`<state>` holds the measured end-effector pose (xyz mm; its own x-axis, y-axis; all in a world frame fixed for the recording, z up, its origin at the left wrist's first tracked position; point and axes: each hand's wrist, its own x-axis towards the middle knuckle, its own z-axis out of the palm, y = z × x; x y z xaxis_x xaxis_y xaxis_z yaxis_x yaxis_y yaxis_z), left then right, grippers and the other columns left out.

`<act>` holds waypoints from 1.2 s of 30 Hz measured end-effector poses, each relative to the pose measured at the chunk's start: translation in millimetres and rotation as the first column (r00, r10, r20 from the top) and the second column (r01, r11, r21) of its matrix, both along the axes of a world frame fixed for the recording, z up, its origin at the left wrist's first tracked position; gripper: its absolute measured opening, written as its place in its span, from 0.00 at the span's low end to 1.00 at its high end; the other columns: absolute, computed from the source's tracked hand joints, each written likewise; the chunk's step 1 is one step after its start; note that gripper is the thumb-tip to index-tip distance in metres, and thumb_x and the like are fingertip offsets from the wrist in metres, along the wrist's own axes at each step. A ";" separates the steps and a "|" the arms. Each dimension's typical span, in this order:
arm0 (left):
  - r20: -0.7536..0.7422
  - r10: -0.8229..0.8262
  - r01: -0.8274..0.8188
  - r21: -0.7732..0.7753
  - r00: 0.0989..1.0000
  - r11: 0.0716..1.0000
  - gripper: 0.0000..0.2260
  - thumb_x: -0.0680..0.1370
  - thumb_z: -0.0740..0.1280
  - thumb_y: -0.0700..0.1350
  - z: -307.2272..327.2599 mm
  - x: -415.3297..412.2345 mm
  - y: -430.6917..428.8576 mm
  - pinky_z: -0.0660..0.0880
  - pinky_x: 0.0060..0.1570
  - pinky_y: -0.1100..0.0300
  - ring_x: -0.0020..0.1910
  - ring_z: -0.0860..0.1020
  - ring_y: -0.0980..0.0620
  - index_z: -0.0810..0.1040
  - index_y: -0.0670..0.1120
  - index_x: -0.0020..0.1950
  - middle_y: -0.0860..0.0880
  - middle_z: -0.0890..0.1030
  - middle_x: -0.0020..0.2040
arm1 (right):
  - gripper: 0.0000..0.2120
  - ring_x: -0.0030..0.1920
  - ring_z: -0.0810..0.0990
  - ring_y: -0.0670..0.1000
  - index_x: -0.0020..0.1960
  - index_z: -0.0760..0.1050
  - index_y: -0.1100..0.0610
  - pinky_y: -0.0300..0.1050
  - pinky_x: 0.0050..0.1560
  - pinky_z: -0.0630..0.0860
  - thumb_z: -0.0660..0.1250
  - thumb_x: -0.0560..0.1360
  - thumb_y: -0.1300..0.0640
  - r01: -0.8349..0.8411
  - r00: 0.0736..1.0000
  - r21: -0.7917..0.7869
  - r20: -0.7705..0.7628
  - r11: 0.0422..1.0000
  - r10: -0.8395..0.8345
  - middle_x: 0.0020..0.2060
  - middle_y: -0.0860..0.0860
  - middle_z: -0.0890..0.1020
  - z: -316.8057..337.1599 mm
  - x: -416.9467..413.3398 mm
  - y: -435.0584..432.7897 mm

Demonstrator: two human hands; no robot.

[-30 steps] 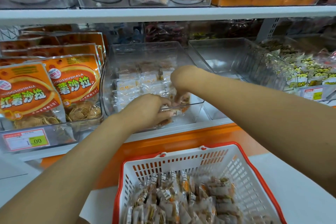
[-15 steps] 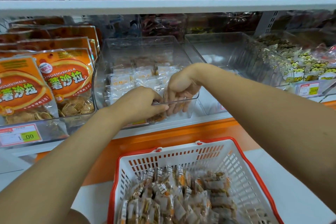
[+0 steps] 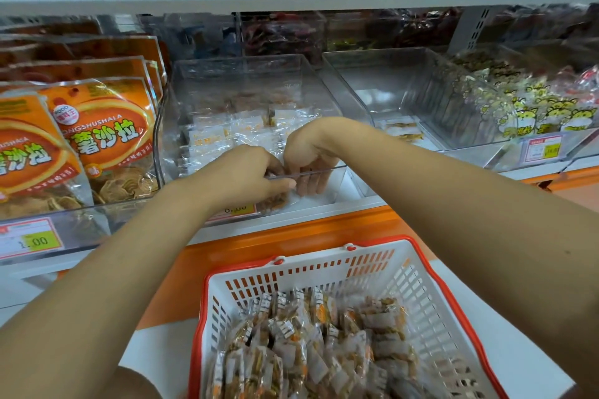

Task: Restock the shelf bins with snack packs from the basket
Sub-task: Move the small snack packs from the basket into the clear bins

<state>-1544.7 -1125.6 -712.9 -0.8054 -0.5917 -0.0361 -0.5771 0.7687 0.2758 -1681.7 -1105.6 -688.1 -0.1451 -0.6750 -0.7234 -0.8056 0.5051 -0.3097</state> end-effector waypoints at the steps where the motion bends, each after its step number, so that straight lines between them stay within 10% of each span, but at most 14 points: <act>1: 0.007 0.002 -0.002 -0.004 1.000 1.000 0.14 0.78 0.64 0.58 -0.3 -0.4 0.0 0.67 0.33 0.59 0.36 0.75 0.54 0.82 0.51 0.54 0.51 0.79 0.36 | 0.10 0.58 0.79 0.63 0.46 0.76 0.64 0.59 0.61 0.75 0.57 0.80 0.64 0.011 1.000 -0.010 -0.005 1.000 -0.011 0.53 0.63 0.80 -2.5 0.0 -1.8; 11: -0.131 -0.114 0.057 -0.374 0.985 0.926 0.11 0.79 0.62 0.53 -7.3 4.5 21.9 0.70 0.48 0.55 0.54 0.73 0.48 0.75 0.47 0.55 0.49 0.77 0.52 | 0.09 0.57 0.79 0.56 0.55 0.79 0.63 0.50 0.60 0.76 0.63 0.78 0.62 -0.078 0.997 -0.074 0.002 0.994 0.079 0.57 0.58 0.80 1.9 -8.6 15.2; 15: -0.032 -0.063 0.045 -0.409 0.997 0.912 0.15 0.81 0.57 0.53 -14.5 -1.1 22.5 0.72 0.50 0.54 0.56 0.73 0.48 0.78 0.47 0.59 0.49 0.77 0.56 | 0.07 0.38 0.82 0.49 0.46 0.80 0.63 0.39 0.40 0.79 0.64 0.77 0.63 -0.118 0.989 -0.322 -0.124 0.939 0.082 0.42 0.55 0.83 19.7 -16.1 33.1; 20: -0.192 -0.031 -0.064 -0.468 0.981 0.882 0.13 0.80 0.61 0.50 -20.1 -8.5 41.0 0.73 0.46 0.52 0.53 0.75 0.45 0.79 0.44 0.56 0.45 0.79 0.52 | 0.17 0.31 0.77 0.49 0.39 0.81 0.64 0.39 0.33 0.71 0.64 0.77 0.52 -0.098 0.975 -0.785 -0.197 0.612 -0.098 0.29 0.52 0.81 30.3 -34.7 92.0; 24: -0.323 -0.189 -0.011 -0.529 0.928 0.848 0.12 0.78 0.58 0.51 -32.7 -13.1 69.5 0.66 0.33 0.60 0.36 0.72 0.50 0.72 0.47 0.38 0.50 0.74 0.36 | 0.20 0.28 0.71 0.52 0.35 0.77 0.64 0.41 0.28 0.63 0.64 0.77 0.49 0.028 0.976 -0.728 -0.128 0.685 -0.176 0.28 0.56 0.75 -19.0 -60.2 136.7; 28: -0.139 -0.005 -0.021 -0.180 0.990 0.984 0.17 0.81 0.59 0.51 -72.4 -16.4 94.6 0.64 0.30 0.57 0.31 0.70 0.51 0.67 0.48 0.32 0.52 0.71 0.30 | 0.18 0.28 0.68 0.51 0.31 0.71 0.58 0.41 0.28 0.63 0.65 0.77 0.51 0.144 0.967 -0.527 -0.106 0.837 -0.233 0.27 0.54 0.72 -112.4 -82.9 167.5; 36: 0.386 -0.050 -0.107 0.376 0.921 0.920 0.18 0.83 0.54 0.45 -178.7 4.5 119.3 0.60 0.30 0.65 0.29 0.62 0.53 0.63 0.46 0.32 0.47 0.64 0.31 | 0.16 0.59 0.76 0.55 0.64 0.71 0.59 0.43 0.55 0.73 0.60 0.78 0.60 0.187 0.966 -0.208 -0.140 0.960 -0.219 0.60 0.55 0.76 -257.3 -98.3 231.6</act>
